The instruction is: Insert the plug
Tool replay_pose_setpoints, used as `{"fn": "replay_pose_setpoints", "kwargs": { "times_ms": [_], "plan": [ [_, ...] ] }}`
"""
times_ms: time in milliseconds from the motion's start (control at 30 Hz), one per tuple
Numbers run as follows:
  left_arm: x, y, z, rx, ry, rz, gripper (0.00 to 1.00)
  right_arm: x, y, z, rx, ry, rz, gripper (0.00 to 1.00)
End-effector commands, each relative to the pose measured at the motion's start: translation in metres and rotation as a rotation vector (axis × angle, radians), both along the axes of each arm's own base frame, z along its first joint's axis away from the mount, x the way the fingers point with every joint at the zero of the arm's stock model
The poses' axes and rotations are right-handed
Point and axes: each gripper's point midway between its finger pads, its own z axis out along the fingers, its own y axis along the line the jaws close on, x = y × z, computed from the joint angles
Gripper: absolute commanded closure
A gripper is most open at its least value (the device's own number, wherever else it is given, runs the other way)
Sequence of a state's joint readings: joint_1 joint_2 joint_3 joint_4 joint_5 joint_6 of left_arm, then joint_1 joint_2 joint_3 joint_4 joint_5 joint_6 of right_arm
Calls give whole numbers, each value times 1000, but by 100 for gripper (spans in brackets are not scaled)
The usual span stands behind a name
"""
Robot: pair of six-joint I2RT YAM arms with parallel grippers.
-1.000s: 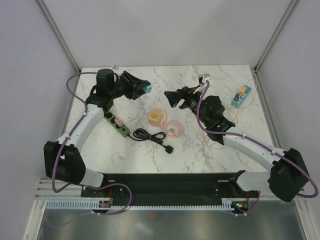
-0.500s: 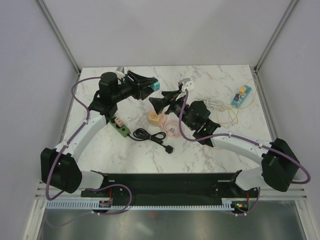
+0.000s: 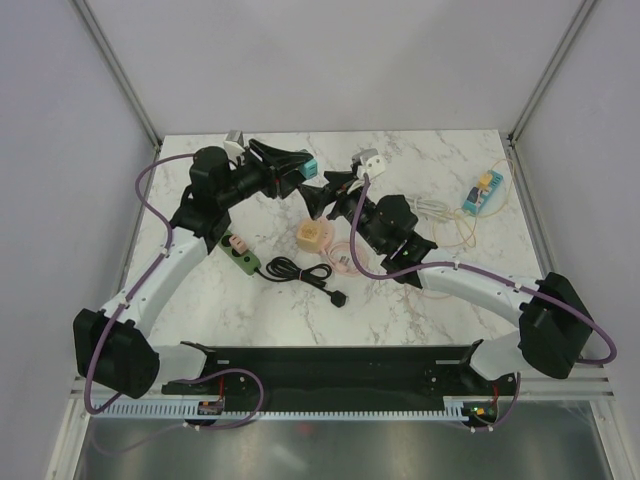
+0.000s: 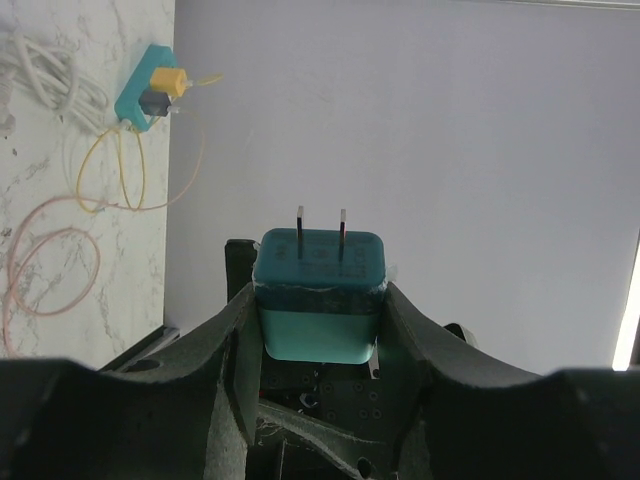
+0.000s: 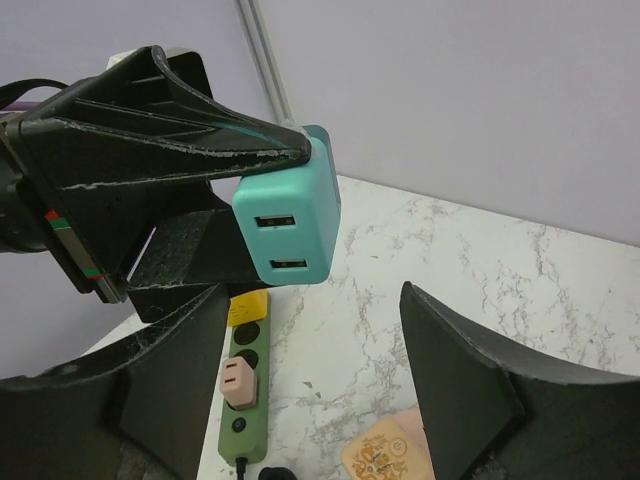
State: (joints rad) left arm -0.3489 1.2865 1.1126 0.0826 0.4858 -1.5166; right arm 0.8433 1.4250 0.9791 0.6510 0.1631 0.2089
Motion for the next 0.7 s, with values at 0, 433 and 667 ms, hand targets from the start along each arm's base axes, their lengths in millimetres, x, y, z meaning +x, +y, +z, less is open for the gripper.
{"fn": "replay_pose_setpoints", "kwargs": {
  "times_ms": [0,433,667],
  "plan": [
    [-8,-1,13,-30,-30,-5,98,-5,4,39,66,-88,15,23],
    [-9,-3,10,-11,-50,-16,98,-4,9,44,58,-98,13,31],
    [-10,0,3,3,-42,2,98,5,12,47,49,-101,-15,29]
  ]
}}
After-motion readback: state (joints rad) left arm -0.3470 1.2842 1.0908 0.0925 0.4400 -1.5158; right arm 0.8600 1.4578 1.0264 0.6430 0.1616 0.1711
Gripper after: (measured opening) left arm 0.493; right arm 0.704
